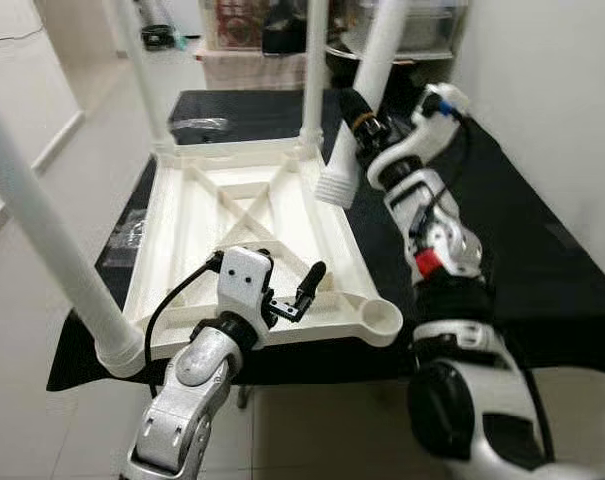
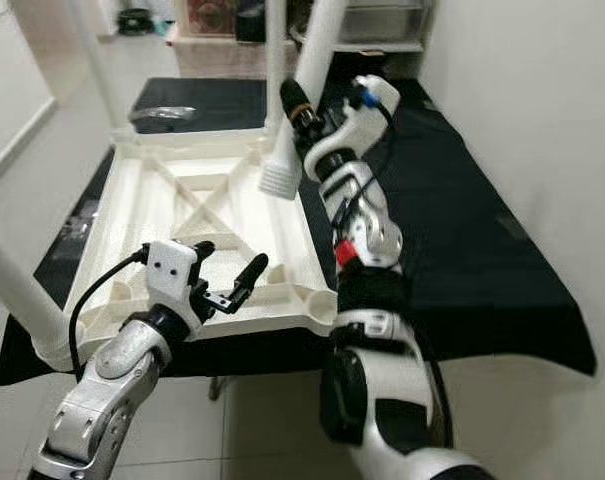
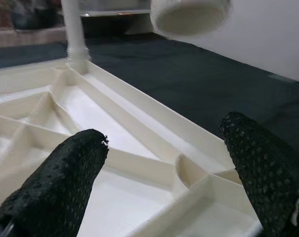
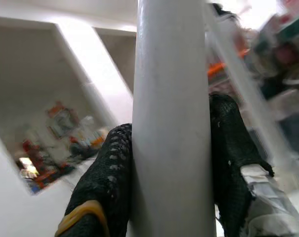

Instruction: Building children table

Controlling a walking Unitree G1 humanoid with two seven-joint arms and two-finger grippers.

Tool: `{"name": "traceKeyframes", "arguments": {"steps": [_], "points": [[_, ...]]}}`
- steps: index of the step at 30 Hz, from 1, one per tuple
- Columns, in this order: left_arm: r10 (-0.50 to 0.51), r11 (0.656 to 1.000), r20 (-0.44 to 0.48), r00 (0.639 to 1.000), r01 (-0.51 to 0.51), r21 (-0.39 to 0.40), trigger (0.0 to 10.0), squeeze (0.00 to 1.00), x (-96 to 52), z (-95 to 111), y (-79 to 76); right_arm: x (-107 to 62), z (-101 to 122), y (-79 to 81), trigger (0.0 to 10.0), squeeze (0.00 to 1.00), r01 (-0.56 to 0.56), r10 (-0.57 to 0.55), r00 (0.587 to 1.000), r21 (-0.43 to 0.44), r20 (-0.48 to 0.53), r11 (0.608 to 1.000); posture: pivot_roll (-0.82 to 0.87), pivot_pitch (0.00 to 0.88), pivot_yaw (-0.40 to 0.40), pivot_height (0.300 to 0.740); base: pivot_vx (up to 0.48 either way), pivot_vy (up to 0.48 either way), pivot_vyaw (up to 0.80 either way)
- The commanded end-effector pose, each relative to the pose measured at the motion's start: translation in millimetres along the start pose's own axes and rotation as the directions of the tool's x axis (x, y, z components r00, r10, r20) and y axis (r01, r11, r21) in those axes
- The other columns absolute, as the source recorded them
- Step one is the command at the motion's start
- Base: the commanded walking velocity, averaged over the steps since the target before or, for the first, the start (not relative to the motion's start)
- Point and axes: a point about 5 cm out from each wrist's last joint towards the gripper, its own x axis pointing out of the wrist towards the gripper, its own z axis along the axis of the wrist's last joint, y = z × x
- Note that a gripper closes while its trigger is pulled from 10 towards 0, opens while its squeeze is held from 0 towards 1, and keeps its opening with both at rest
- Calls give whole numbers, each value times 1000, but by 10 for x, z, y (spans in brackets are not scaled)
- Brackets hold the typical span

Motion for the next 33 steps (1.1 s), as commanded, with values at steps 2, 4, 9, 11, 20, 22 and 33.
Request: {"name": "traceKeyframes", "arguments": {"steps": [2,4,9,11,20,22,33], "points": [[-3,1000,-7,1000,3,-6,10000,0,36,12,32,-35,-24,96,0,0,-54,54,999,9,0,998,21,8,-20,740,0,0,0],[-36,999,9,999,36,-12,10000,0,136,74,13,-151,-117,156,0,0,-76,76,997,19,-15,997,23,8,-15,740,0,0,0],[-85,996,25,996,85,-1,10000,0,296,147,-43,-275,-203,287,0,0,-122,122,992,2,-38,993,21,7,-9,740,0,0,0],[-87,996,26,996,87,2,10000,0,314,155,-45,-292,-210,300,0,0,-126,126,991,-2,-40,992,21,7,-9,740,0,0,0],[-283,959,-32,958,283,-8,10000,0,343,108,-275,-372,-226,393,0,0,-147,148,987,24,-55,989,22,15,-14,740,0,0,0],[-307,951,-41,951,307,17,10000,0,335,94,-305,-378,-227,399,0,0,-146,147,987,24,-57,989,23,17,-13,740,0,0,0],[-37,990,19,999,34,138,10000,0,391,163,121,-373,-214,375,0,0,-118,119,991,10,-66,993,23,25,-20,740,0,0,0]]}}
